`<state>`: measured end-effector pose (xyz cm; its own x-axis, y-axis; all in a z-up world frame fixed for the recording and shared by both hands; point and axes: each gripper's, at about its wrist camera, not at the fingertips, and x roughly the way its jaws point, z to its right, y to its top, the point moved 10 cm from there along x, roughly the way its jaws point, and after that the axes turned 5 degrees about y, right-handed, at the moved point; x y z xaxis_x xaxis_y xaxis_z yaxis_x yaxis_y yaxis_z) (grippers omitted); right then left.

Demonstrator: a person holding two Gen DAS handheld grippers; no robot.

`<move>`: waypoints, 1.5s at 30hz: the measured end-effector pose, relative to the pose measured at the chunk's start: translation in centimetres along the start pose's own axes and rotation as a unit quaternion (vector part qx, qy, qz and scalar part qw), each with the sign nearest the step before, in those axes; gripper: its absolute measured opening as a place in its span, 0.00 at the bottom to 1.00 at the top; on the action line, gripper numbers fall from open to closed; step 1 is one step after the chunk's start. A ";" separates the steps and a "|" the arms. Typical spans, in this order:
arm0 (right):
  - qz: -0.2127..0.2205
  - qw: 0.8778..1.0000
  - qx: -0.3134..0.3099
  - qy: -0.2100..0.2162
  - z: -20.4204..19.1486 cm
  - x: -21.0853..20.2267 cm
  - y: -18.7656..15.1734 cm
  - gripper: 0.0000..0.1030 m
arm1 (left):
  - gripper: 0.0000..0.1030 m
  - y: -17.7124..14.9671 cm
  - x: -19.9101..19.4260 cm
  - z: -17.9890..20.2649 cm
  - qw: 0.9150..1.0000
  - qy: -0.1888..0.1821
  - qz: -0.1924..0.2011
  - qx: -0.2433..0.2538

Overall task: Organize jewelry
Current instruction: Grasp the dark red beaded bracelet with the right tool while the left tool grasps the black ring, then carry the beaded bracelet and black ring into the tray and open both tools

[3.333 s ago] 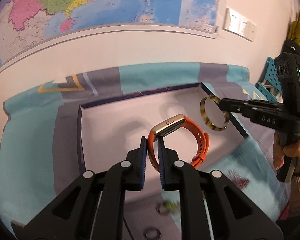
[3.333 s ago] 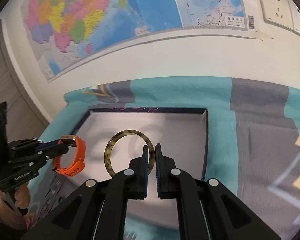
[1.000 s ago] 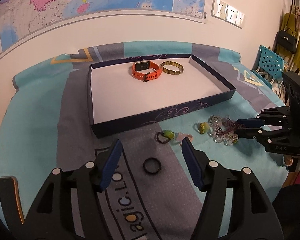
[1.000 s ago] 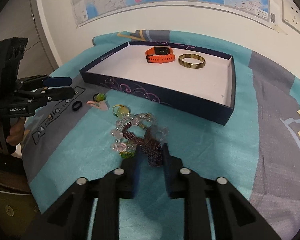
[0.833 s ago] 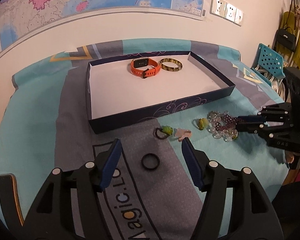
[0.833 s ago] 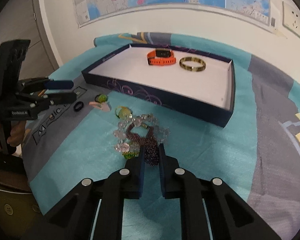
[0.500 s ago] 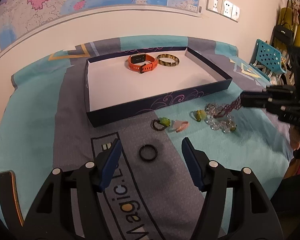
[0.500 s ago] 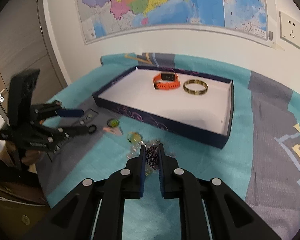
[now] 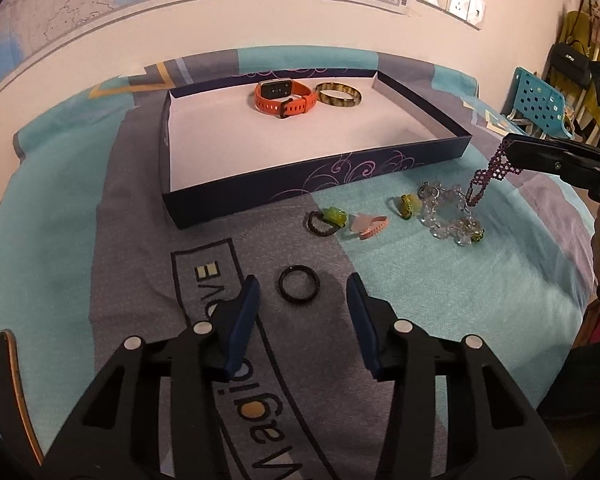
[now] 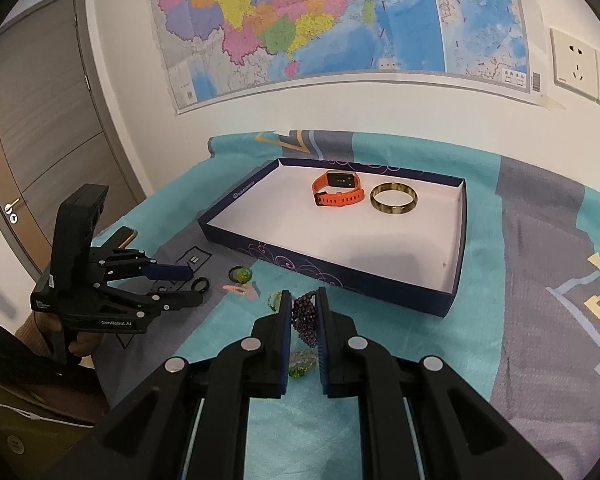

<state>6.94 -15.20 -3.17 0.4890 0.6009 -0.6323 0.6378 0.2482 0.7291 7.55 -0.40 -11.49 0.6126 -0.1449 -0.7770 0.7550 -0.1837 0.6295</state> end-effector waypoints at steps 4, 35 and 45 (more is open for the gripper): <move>-0.001 1.000 0.007 0.002 0.0 0.2 -0.1 0.10 | 0.39 0.0 0.3 0.2 1.000 0.004 -0.006 0.004; 0.023 1.000 0.009 0.008 0.3 0.2 2.9 0.10 | 0.22 4.8 -3.5 0.3 0.998 0.004 0.062 0.010; 0.028 1.000 0.003 0.007 1.3 1.3 4.9 0.10 | 0.22 6.9 -3.1 0.6 0.997 0.001 0.072 0.018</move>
<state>11.48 -14.20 -0.76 0.5149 0.6247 -0.5871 0.6131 0.2103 0.7615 10.78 -1.76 -4.73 0.7148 -0.1694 -0.6785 0.6506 -0.1951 0.7340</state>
